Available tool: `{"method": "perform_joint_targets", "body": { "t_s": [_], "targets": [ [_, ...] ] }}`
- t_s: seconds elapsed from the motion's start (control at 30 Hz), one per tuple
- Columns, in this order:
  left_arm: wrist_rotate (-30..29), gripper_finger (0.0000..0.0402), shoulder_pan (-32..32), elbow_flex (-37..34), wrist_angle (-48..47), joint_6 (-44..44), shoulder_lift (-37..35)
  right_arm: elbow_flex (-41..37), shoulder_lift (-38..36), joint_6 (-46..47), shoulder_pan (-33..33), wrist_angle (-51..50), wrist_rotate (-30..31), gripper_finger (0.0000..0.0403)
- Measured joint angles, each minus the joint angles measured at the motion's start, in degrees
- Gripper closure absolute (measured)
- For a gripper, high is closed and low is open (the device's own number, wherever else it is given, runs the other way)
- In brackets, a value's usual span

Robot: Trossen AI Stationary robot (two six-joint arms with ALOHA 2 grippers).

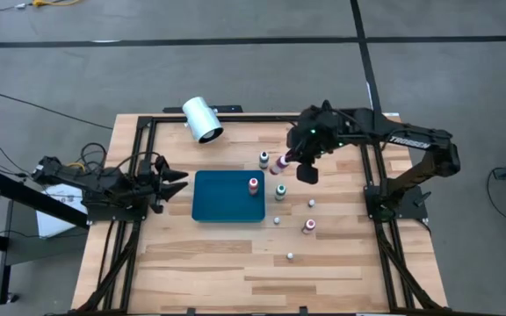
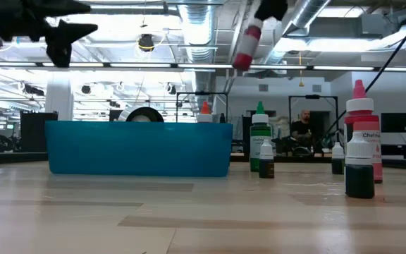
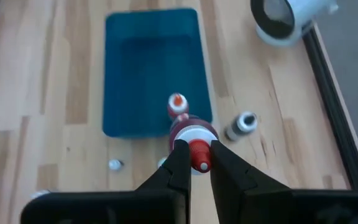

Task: Pick & Place food coloring
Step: Put the large red food coloring bottle into the bin

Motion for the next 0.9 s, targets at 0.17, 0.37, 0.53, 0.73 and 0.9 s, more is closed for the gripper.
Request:
{"method": "perform_joint_targets", "body": {
  "t_s": [0.17, 0.37, 0.53, 0.73, 0.9],
  "targets": [
    [-0.7, 0.0242, 0.0, 7.4, -1.7, 1.0, 10.2, 1.0, 0.1, 1.4, 2.6, 2.4, 0.1, 0.0373],
    [-2.1, 0.0242, 0.3, 19.8, -8.5, 1.1, 24.1, 1.0, 0.3, 2.0, 5.7, 7.2, 0.1, 0.0377],
    [-0.9, 0.0242, 1.9, 31.2, -16.6, 1.0, 33.9, 1.0, 0.3, 3.5, 7.6, 12.5, 0.1, 0.0375],
    [0.7, 0.0242, 3.5, 43.0, -24.5, 0.9, 42.8, 1.1, 1.6, 3.9, 9.2, 15.5, 0.1, 0.0377],
    [6.6, 0.0242, 4.2, 50.0, -28.5, 0.7, 48.6, 1.1, 4.8, 4.3, 9.8, 17.6, 0.1, 0.0373]
  ]
}}
